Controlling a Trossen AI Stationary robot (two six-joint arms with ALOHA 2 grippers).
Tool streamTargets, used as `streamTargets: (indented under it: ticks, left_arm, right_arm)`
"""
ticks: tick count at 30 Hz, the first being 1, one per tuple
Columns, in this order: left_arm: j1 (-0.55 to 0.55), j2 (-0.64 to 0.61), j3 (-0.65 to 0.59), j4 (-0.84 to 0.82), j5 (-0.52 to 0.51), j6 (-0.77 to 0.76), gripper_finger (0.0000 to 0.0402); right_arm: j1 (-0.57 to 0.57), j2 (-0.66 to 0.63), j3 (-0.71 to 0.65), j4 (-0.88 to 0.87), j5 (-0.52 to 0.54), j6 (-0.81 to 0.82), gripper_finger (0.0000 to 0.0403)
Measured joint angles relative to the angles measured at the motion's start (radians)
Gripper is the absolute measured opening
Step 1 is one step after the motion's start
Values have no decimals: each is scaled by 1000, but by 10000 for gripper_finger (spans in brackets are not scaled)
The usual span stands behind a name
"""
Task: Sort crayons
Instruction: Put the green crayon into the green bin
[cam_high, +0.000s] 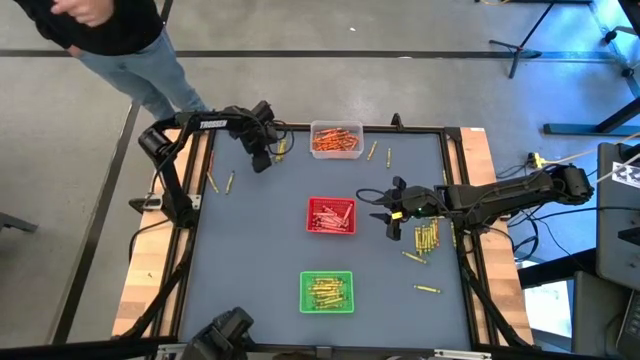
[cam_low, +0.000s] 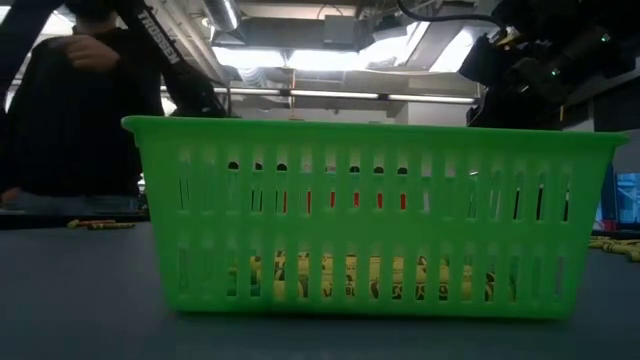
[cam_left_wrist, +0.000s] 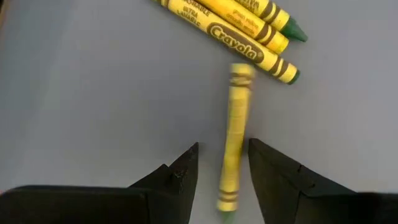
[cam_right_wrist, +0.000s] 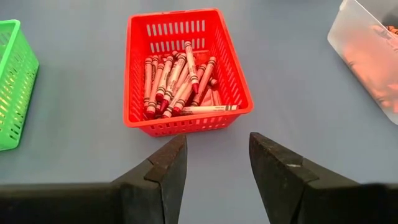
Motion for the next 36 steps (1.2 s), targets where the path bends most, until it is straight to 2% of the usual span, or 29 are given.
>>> streamTargets:
  ticks: [12, 25, 31, 36]
  left_arm:
    - [3, 0, -1, 1, 20, 0, 101]
    - [3, -1, -1, 1, 32, -58, 7]
    - [-14, -7, -1, -4, 25, -75, 8]
    - [-66, -68, -1, -30, 24, -80, 9]
  right_arm:
    - [0, 0, 0, 4, 7, -1, 170]
    - [0, 0, 0, 4, 7, -3, 170]
    - [0, 0, 0, 4, 6, -3, 170]
    - [0, 0, 0, 3, 6, -3, 170]
